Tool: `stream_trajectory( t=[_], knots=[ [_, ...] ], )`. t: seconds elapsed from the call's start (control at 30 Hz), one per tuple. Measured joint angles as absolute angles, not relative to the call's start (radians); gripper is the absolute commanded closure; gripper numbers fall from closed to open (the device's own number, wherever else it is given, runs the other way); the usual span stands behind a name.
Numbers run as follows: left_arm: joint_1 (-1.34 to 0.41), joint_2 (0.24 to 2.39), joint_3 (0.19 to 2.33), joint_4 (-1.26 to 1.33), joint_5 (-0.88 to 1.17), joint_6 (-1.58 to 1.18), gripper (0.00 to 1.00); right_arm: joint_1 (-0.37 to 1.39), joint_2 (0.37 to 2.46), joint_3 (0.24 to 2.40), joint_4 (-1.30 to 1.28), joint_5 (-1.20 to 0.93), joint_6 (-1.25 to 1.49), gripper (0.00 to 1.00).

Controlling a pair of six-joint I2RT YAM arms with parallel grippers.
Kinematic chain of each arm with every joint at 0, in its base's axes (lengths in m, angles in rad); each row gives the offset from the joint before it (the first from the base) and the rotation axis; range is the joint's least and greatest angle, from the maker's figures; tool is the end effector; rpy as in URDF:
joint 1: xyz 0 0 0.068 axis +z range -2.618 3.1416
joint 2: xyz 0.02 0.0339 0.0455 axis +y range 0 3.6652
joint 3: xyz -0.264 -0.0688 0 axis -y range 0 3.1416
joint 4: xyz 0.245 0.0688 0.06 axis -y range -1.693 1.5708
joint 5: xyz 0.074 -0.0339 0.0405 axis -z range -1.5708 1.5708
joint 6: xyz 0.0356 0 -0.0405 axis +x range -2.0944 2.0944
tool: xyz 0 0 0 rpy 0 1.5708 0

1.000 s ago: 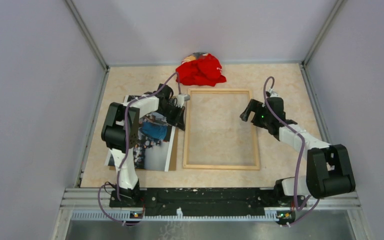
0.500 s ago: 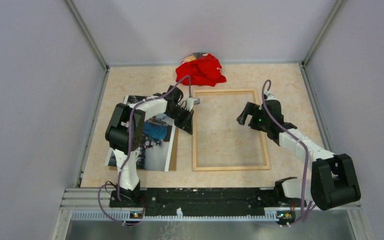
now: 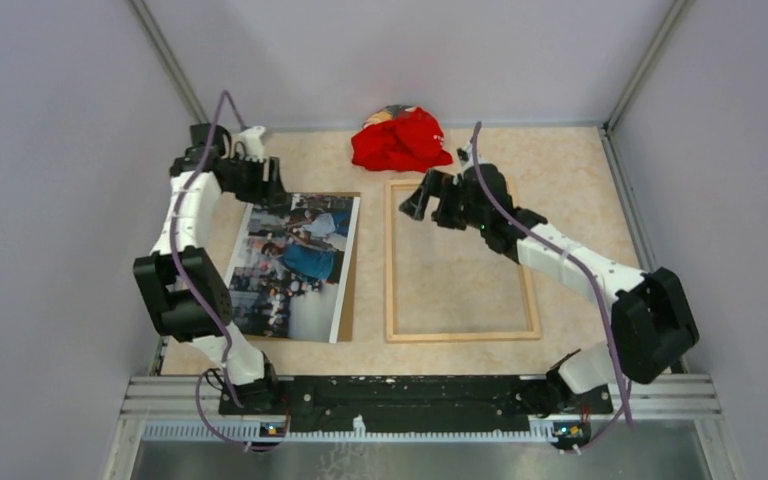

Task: Put the photo into the frame
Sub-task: Move the photo frame to the center of the board, then pick up the photo at the center of the board.

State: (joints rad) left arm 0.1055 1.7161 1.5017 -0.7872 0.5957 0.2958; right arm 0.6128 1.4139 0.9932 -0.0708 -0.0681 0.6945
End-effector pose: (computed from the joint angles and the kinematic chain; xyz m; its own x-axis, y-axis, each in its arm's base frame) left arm 0.3662 0.0187 0.2941 -0.7390 0.1644 -0.6533 0.4485 0.8437 -0.2950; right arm 0.2632 0.1880 0.2773 -0.6953 0.2917 -0.6569 -0.2315 0.7743 0.5889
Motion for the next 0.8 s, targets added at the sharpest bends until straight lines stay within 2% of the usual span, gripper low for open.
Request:
stream_trajectory(
  t=[0.13, 0.17, 0.27, 0.37, 0.57, 0.8],
  knots=[
    [0.233, 1.647, 1.471, -0.799, 0.470, 0.328, 0.37, 0.573, 1.550, 1.158, -0.024, -0.188, 0.759, 0.01],
    [0.248, 1.638, 1.453, -0.799, 0.439, 0.337, 0.39, 0.582, 1.610, 1.240, -0.080, -0.177, 0.754, 0.01],
    [0.297, 1.632, 1.390, -0.798, 0.353, 0.360, 0.48, 0.672, 1.811, 1.497, -0.175, -0.116, 0.732, 0.02],
    [0.340, 1.633, 1.346, -0.793, 0.279, 0.375, 0.57, 0.799, 1.953, 1.642, -0.251, -0.054, 0.717, 0.02],
    [0.384, 1.633, 1.248, -0.687, 0.121, 0.395, 0.70, 0.948, 2.130, 1.692, -0.352, 0.012, 0.725, 0.03],
    [0.386, 1.647, 1.146, -0.536, -0.030, 0.414, 0.73, 0.925, 2.171, 1.644, -0.374, 0.054, 0.757, 0.03]
  ],
)
